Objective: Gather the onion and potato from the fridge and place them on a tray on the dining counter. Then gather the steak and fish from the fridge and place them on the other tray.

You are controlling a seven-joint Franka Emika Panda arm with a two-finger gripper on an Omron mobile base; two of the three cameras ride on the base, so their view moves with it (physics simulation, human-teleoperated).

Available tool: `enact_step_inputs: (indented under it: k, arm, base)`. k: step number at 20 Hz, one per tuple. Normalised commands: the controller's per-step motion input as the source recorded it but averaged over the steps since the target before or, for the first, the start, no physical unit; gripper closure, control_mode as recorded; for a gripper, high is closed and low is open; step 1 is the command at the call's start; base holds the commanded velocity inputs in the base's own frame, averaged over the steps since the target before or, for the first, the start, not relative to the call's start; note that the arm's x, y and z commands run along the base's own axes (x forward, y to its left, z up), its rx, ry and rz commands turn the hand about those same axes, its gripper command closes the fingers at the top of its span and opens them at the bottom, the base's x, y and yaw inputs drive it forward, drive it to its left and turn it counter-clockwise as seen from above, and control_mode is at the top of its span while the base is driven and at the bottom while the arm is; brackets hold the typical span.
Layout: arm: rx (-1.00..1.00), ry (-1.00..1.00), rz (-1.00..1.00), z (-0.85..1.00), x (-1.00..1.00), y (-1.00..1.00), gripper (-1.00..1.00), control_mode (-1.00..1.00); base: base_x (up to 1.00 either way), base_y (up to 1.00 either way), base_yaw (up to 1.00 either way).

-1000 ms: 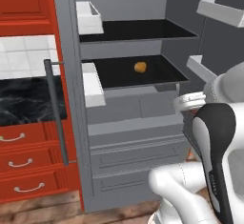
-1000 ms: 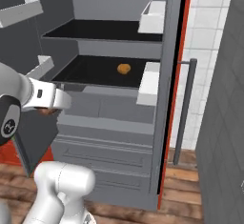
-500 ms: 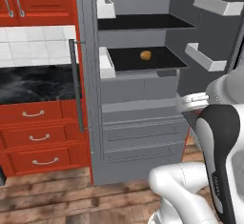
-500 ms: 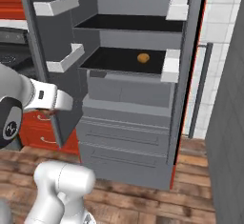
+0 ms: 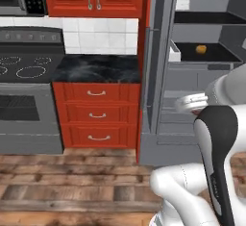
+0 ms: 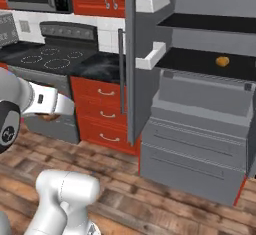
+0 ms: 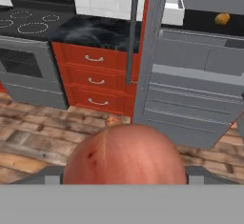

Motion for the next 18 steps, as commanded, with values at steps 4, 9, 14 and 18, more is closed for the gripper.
enact_step_inputs:
  k: [4, 9, 14, 18]
  arm:
    - [0.00, 0.00, 0.00, 0.00, 0.00, 0.00, 1.00, 1.00]
    - [0.00, 0.00, 0.00, 0.00, 0.00, 0.00, 1.00, 1.00]
    - [0.00, 0.00, 0.00, 0.00, 0.00, 0.00, 1.00, 1.00]
    - [0.00, 0.00, 0.00, 0.00, 0.00, 0.00, 1.00, 1.00]
  base:
    - [-0.09, 0.67, 0.37]
    - [0.02, 0.67, 0.45]
    - [0.13, 0.68, 0.51]
    - [0.33, 0.69, 0.50]
